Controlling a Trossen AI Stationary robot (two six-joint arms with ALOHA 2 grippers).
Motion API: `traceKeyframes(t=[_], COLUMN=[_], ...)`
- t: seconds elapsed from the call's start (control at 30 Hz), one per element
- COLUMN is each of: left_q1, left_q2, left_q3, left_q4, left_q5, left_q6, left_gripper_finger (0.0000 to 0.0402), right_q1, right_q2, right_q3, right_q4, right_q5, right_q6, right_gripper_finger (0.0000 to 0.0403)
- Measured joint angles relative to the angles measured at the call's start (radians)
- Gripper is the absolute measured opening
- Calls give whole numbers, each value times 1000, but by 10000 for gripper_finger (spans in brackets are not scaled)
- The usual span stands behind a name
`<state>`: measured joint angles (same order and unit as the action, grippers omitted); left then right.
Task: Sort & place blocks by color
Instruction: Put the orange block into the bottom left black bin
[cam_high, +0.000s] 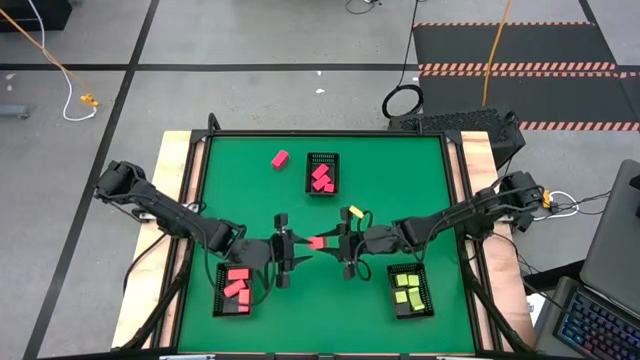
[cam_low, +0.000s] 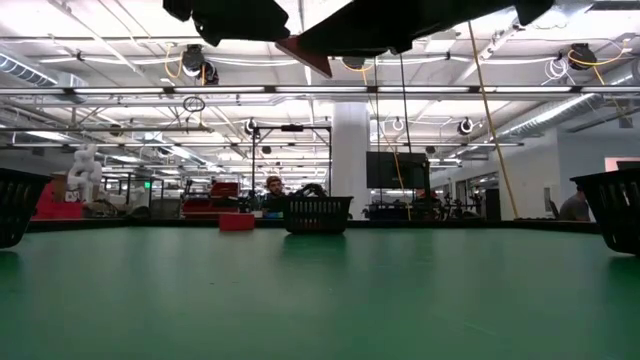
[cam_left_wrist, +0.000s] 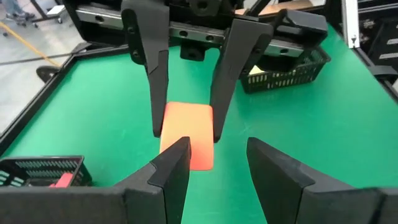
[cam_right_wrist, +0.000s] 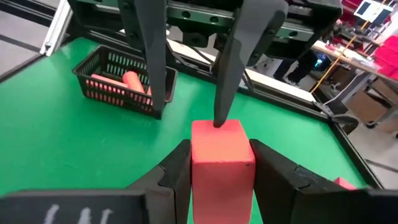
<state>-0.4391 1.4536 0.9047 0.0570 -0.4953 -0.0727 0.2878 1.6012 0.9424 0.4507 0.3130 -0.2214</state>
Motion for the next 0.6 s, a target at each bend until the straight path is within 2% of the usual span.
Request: traceKeyframes(t=[0.1,0.37,0.47,0.6], left_q1=[8,7,-14,-64], left_q2=[0,0,0,0], left_q3=[0,0,0,0], left_q4=[2,5,5,-3], left_q5=[-2,-57,-67,-161], left_q6=[9,79,175,373], left_gripper_finger=[167,205,221,241], right_q1=[0,-5,-28,-85], right_q2=[-1,-2,-2,-2], right_q3=[0,0,0,0], right_q4=[-16,-34,-37,-36], right_q5=[-5,-133,-206,-339], right_q6=[14,120,218,349], right_gripper_finger=[119,119,119,119])
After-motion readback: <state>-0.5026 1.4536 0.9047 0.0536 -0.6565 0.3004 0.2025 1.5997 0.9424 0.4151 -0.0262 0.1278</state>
